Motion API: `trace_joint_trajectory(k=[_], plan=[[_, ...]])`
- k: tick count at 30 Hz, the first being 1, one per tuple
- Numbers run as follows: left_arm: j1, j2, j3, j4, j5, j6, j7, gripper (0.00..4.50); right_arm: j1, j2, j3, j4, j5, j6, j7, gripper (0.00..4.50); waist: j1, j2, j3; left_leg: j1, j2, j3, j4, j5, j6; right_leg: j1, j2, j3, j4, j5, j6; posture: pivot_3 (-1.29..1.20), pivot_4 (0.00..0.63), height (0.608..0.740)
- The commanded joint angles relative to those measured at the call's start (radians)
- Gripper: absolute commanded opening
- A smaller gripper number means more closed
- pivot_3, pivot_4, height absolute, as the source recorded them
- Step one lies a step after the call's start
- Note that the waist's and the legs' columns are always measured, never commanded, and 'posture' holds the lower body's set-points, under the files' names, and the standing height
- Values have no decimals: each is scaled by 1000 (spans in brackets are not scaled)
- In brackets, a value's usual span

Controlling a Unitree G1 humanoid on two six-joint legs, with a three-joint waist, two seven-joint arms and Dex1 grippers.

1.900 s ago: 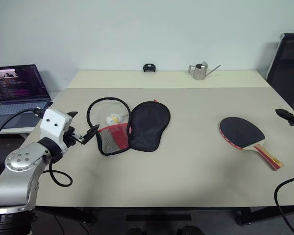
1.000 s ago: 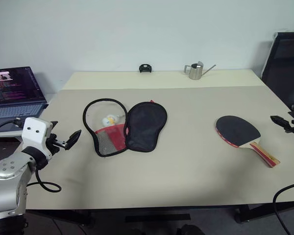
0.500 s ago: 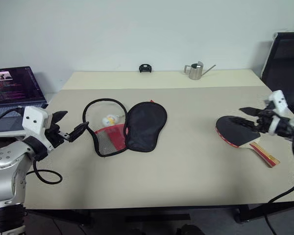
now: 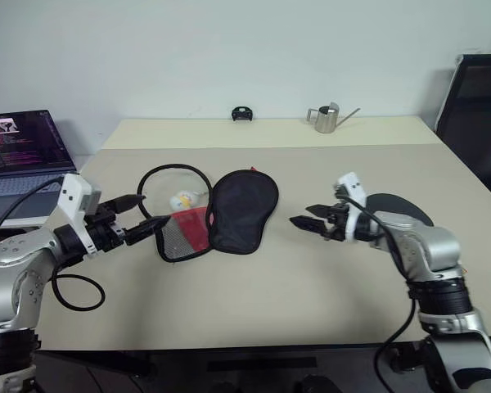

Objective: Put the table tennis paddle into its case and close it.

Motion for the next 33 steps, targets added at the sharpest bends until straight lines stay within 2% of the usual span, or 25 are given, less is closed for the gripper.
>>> trace_joint_trajectory(k=[1,6,16,28,31,33], plan=[[-26,33,-8,29,-3,-13,-54,4500,-48,44,19,40,-19,-7,-47,3870,0,0,0,-1,0,0,0,0,0,-1,0,0,0,0,0,0,150,740],[-50,47,-37,45,-13,-20,-137,4500,-101,132,80,183,-95,-80,-107,3870,-1,-1,-1,-3,0,1,0,0,0,-4,0,1,1,0,0,0,150,740],[-69,62,-58,86,15,-66,-211,4500,-180,273,87,473,-195,-220,-197,3870,-9,-2,-1,-11,0,2,0,0,-1,-13,0,2,2,0,0,0,150,740],[-85,53,-62,108,31,-96,-224,4500,-210,356,122,533,-234,-230,-167,3870,-32,-6,-4,-11,0,2,0,0,-1,-13,1,2,3,0,0,0,150,740],[-86,51,-64,109,33,-102,-225,4500,-196,359,138,506,-240,-214,-163,3319,-32,-6,-4,-11,0,2,0,0,-1,-13,1,2,3,0,0,0,150,740],[-86,51,-65,110,34,-107,-227,4500,-187,359,151,492,-247,-207,-161,2726,-32,-7,-4,-11,0,2,0,0,-1,-14,1,2,3,0,0,0,150,740]])
